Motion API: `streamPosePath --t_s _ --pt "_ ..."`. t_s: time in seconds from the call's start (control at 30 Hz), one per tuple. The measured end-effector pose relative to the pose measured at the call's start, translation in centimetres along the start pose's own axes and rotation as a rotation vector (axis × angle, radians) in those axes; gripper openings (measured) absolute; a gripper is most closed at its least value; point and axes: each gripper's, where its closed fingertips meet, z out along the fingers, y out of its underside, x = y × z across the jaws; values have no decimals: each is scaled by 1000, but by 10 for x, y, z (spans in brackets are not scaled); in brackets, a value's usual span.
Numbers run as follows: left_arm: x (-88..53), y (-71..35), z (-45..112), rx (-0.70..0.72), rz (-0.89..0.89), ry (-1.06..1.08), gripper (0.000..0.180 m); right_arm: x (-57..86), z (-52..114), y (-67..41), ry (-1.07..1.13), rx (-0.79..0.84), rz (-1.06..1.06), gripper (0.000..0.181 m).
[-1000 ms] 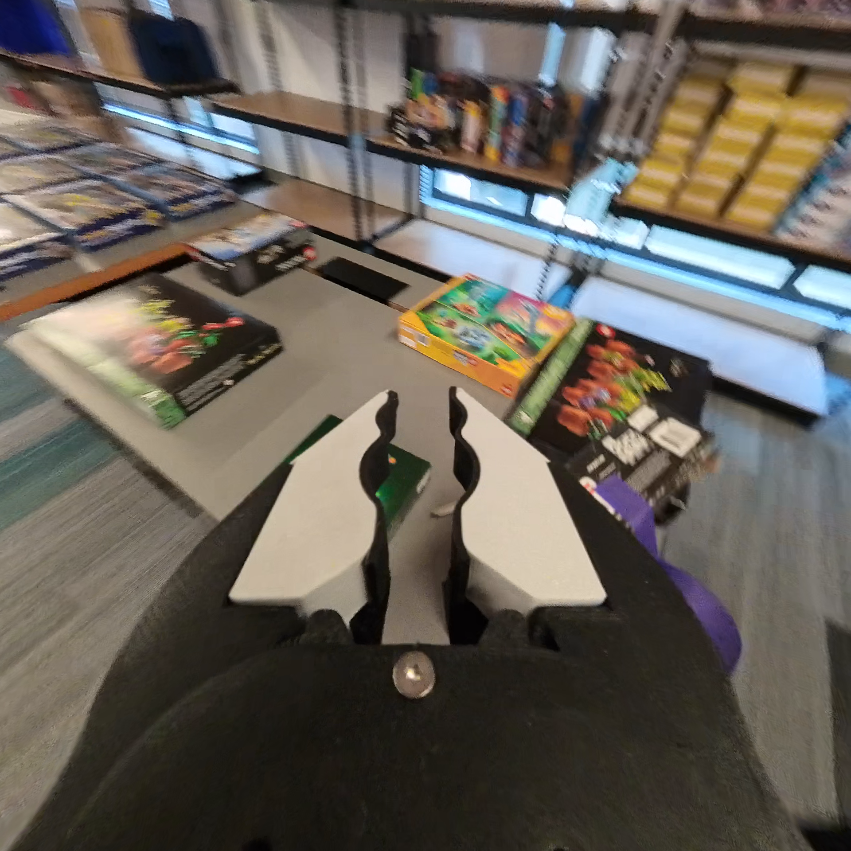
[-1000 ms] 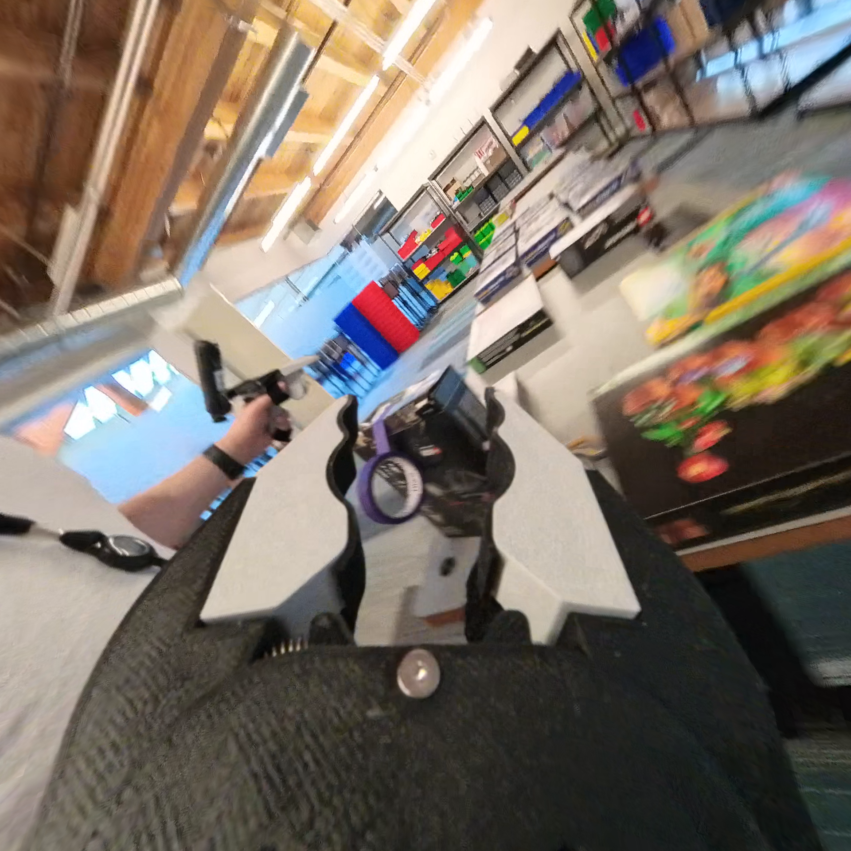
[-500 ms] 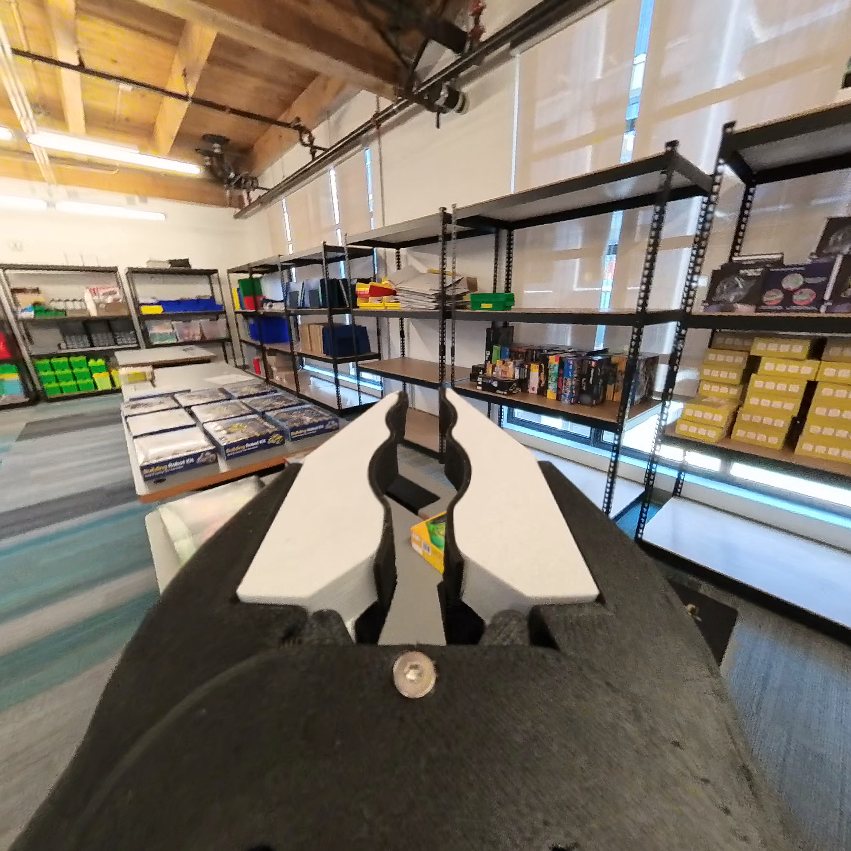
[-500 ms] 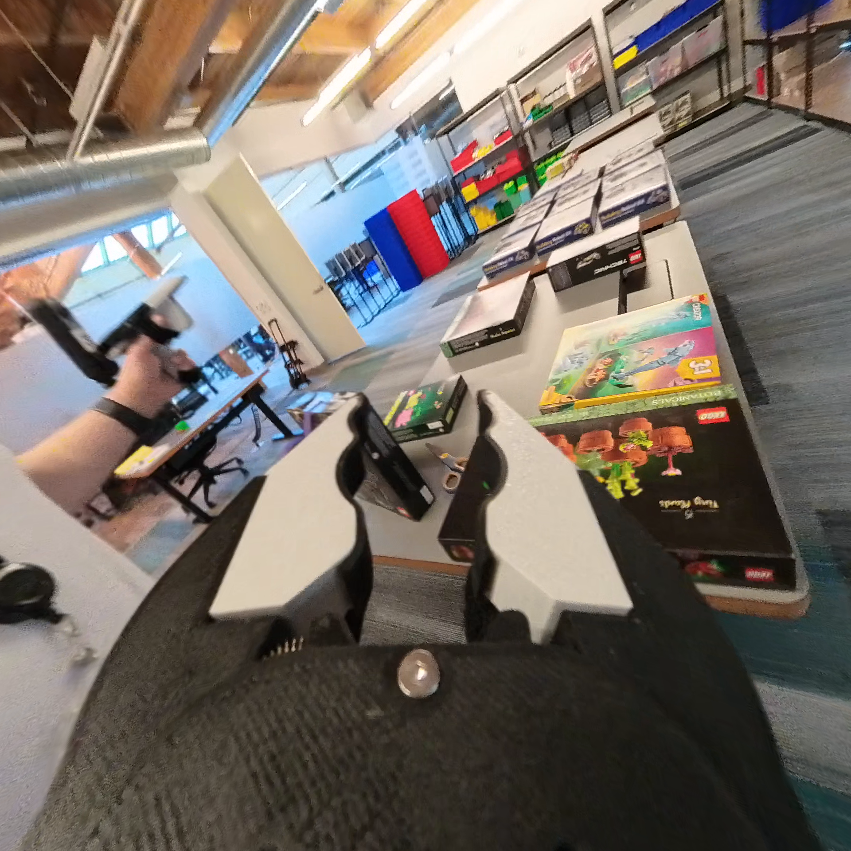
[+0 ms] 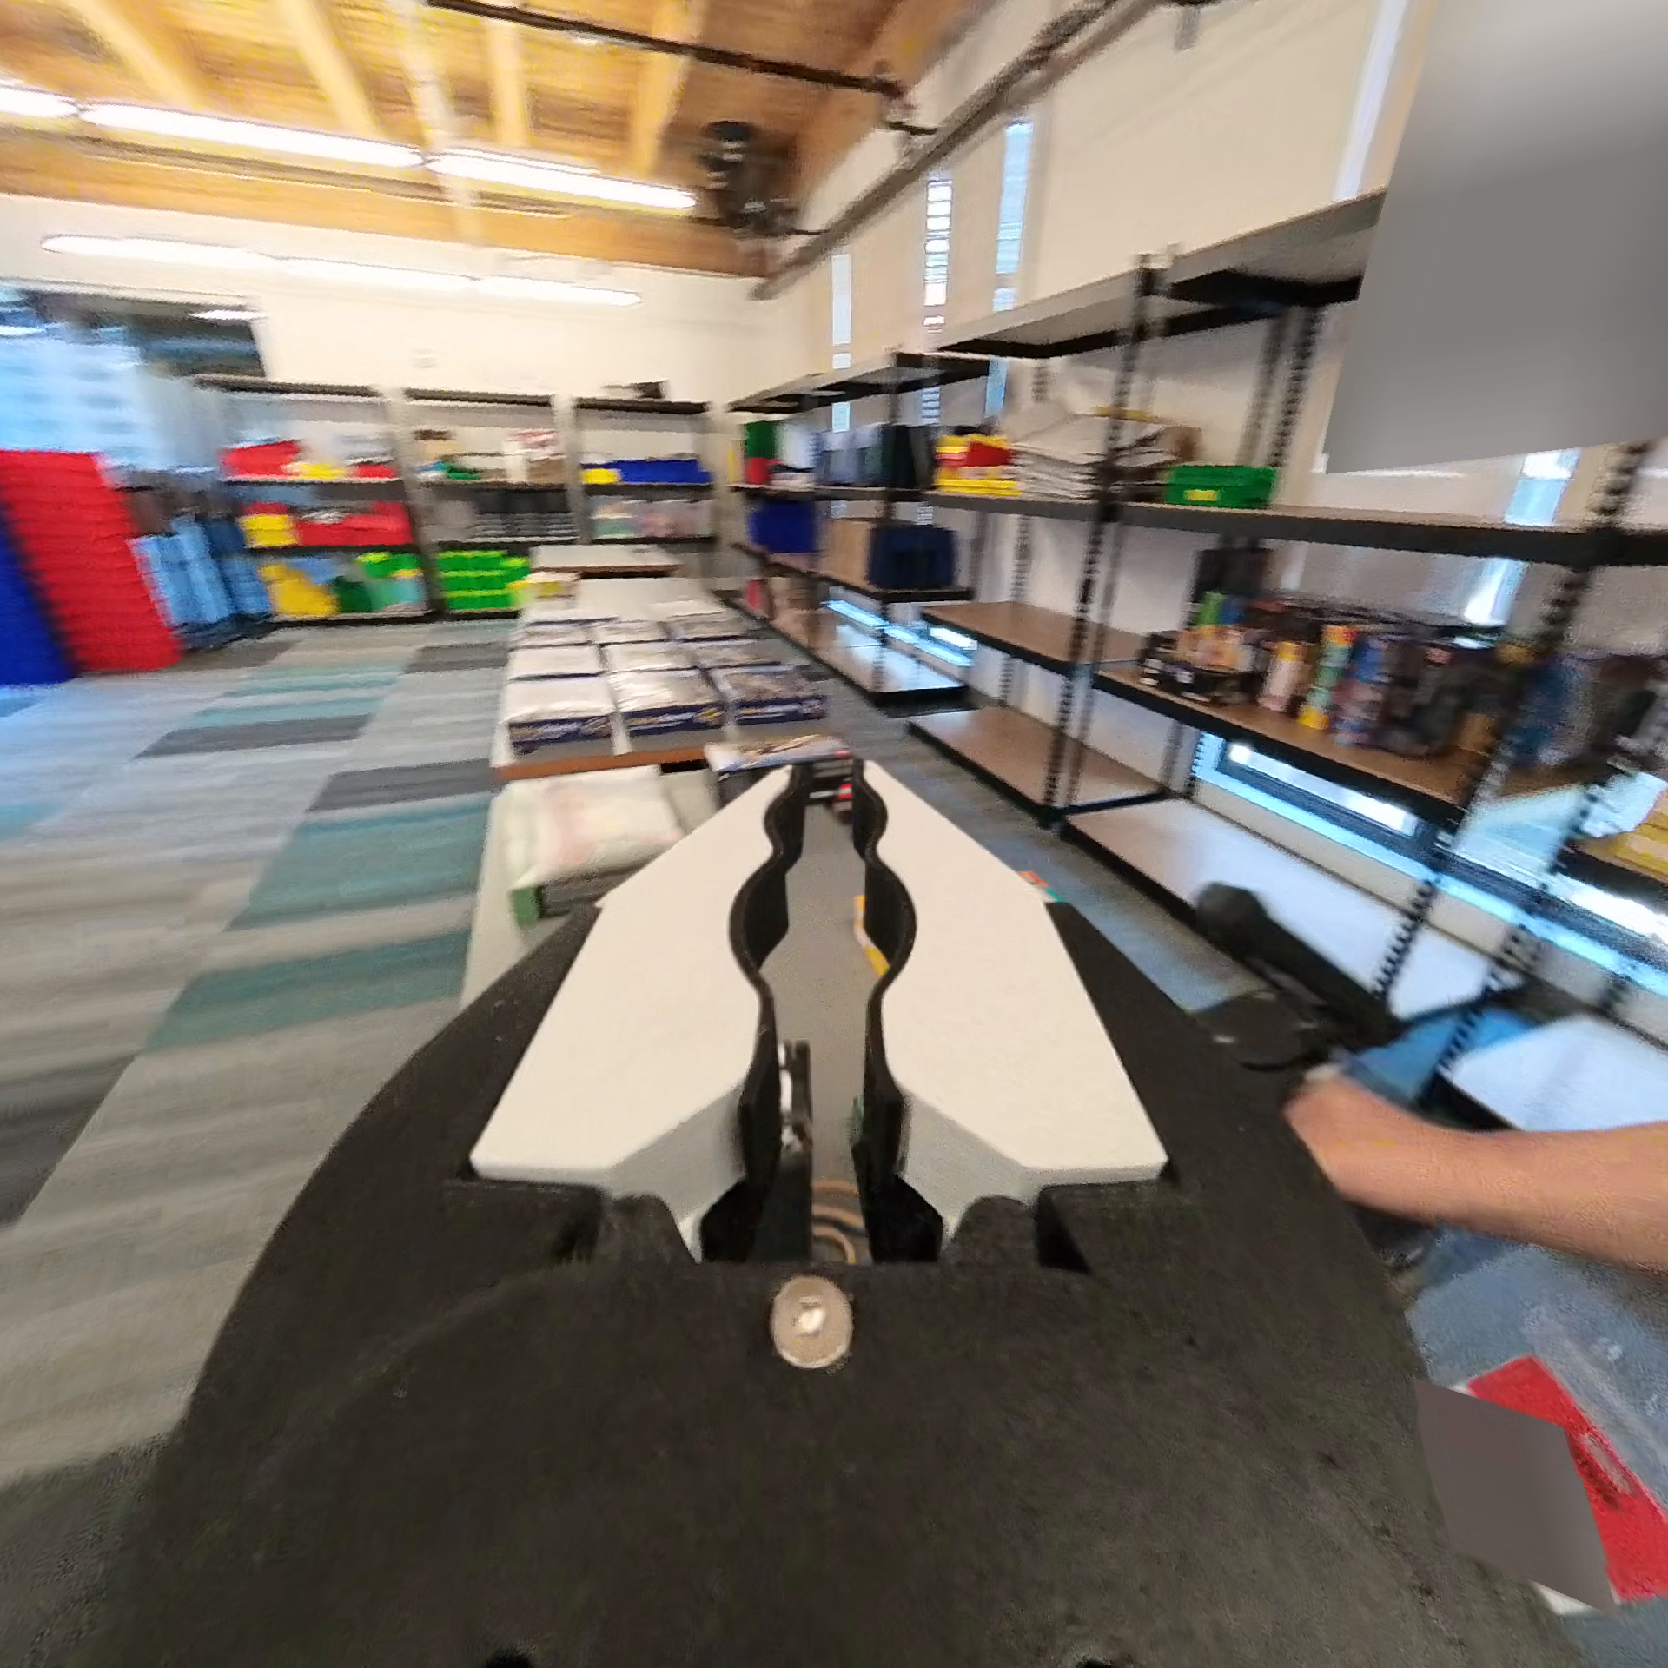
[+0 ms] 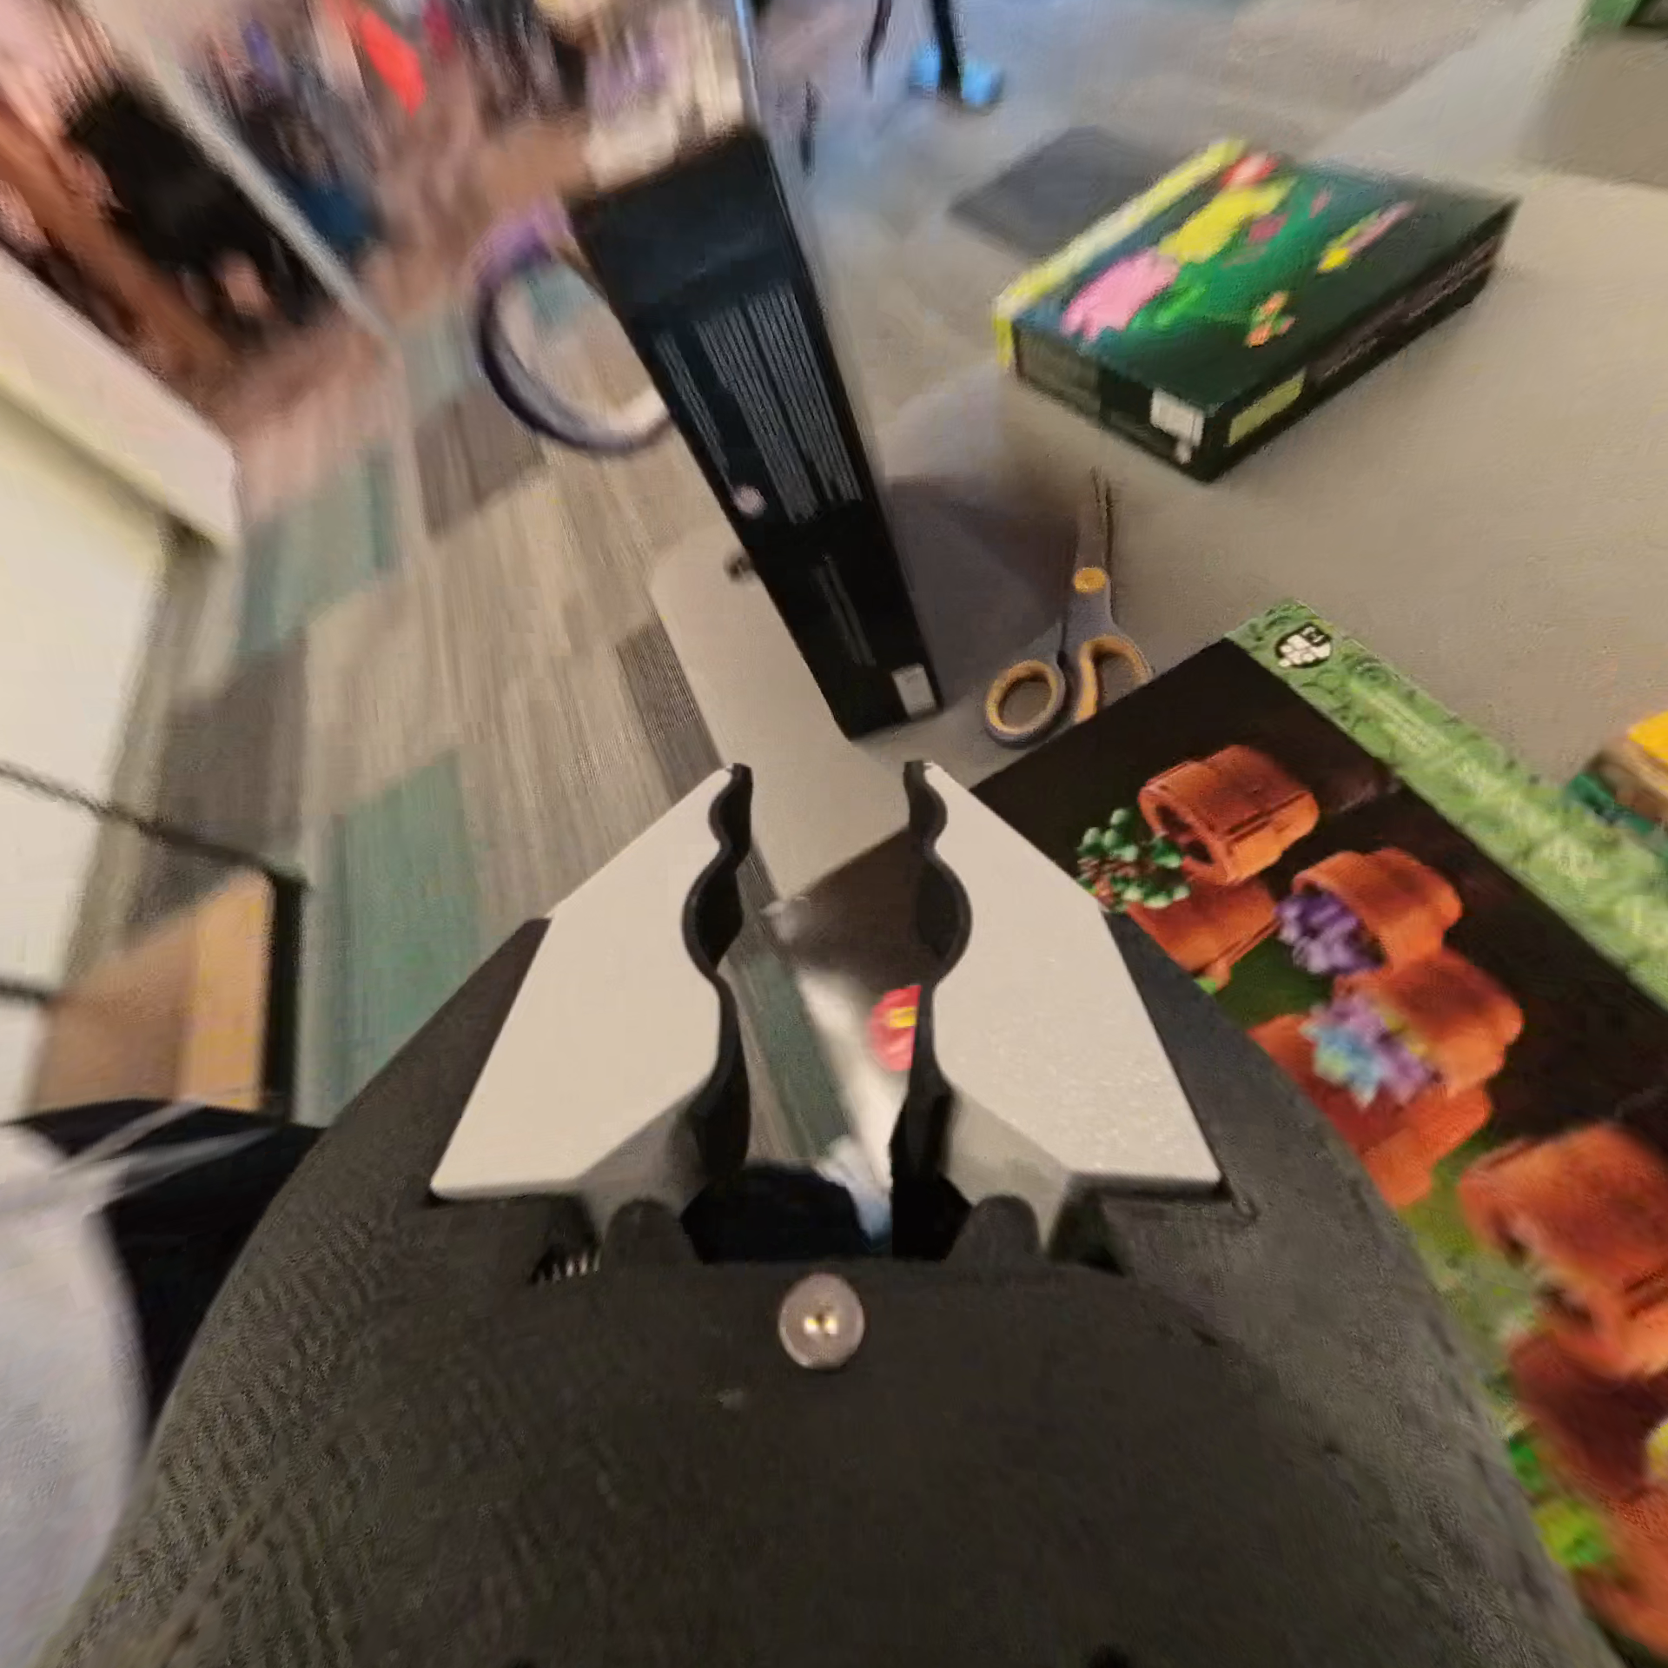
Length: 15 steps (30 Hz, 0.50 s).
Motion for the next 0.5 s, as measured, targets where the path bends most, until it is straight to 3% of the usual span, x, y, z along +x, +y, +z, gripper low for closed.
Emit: streamPosePath --t_s 0.1,0.27,0.5 --pt "25 16 -58 -42 -21 -159 7 38 69 5 66 -225 -114 37" --pt "25 58 -130 -206 0 -313 7 100 155 32 292 -592 -130 42" --pt "-62 60 -160 -236 13 -255 7 115 211 61 318 -833 40 36"
